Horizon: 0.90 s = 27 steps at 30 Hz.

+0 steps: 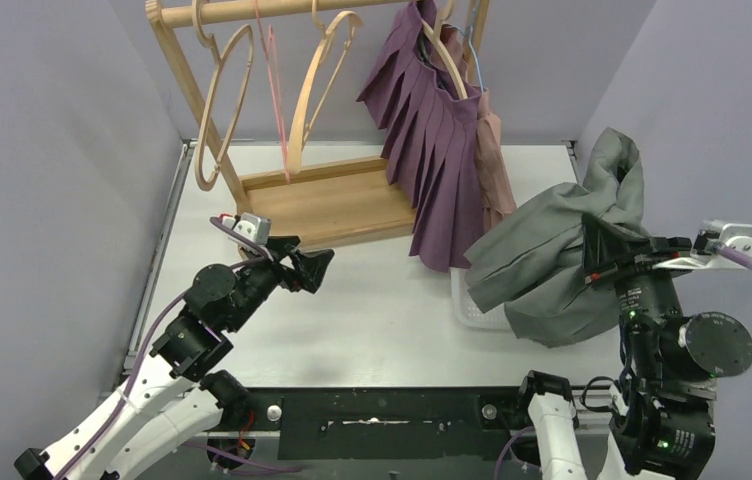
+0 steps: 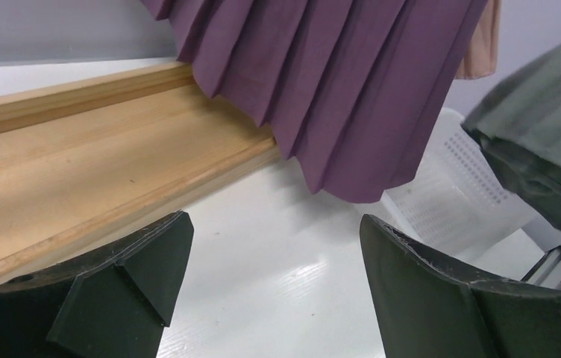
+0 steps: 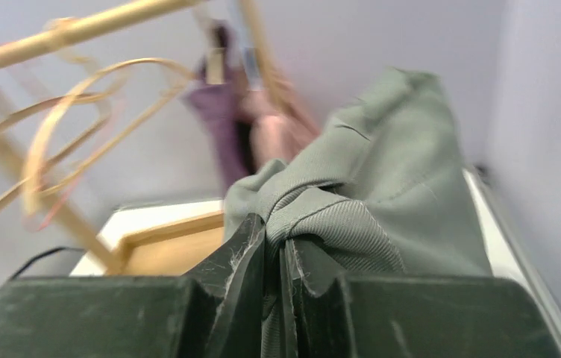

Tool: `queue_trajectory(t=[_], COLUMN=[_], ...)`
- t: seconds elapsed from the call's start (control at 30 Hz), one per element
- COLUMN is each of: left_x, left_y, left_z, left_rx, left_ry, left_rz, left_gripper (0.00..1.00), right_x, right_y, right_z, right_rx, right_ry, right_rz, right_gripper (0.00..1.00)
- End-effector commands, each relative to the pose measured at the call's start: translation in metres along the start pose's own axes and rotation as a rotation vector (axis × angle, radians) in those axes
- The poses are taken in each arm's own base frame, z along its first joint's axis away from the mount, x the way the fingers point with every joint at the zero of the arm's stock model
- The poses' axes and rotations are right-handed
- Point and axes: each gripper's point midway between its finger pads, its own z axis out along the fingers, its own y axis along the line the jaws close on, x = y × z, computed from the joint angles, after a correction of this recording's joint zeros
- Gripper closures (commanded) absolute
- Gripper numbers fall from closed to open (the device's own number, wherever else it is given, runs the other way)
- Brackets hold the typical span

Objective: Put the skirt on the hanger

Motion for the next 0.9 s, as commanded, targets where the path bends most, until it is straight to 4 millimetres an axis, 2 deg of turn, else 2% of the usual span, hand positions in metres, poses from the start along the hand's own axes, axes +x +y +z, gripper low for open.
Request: queue_trajectory(t=[0.0, 0.07, 0.17, 0.27, 0.47, 0.63, 0.8, 0.87], left_x=[-0.058, -0.065, -0.071, -0.072, -0.060, -0.045, -0.035, -0.033], left_y=[-0.016, -0.019, -0.027, -0.038, -0.033, -0.022, -0.011, -0.007], left_z=[-0.007, -0.010, -0.013, -0.015, -0.015, -0.019, -0.022, -0.021], left_rx=[0.034, 0.035, 0.055, 0.096, 0.039, -0.013, -0.069, -0.089], left_ry=[-0.158, -0.158, -0.136, -0.088, -0.004, 0.033, 0.038, 0.042], left_rz=[-0.024, -0.047, -0.080, -0.088, -0.155, -0.194, -0.233, -0.238], left_gripper=[0.18, 0.19, 0.19, 0.19, 0.19, 0.19, 0.19, 0.19], right_x=[-0.038, -0.038, -0.027, -0.010, 0.017, 0.023, 0.025, 0.029], right_y=[0.090, 0.115, 0.139, 0.150, 0.138, 0.126, 0.127, 0.126], right_z=[-0.029, -0.043, -0.053, -0.059, -0.024, 0.008, 0.025, 0.037], right_rx=[-0.480, -0.647, -0.864, -1.038, -1.012, -0.924, -0.927, -0.891], right_ry=[-0.084, -0.062, 0.021, 0.121, 0.199, 0.166, 0.153, 0.163], right_rz=[-0.142, -0.149, -0.103, -0.006, 0.139, 0.184, 0.186, 0.194], right_gripper=[1.00, 1.00, 1.00, 1.00, 1.00, 1.00, 1.00, 1.00])
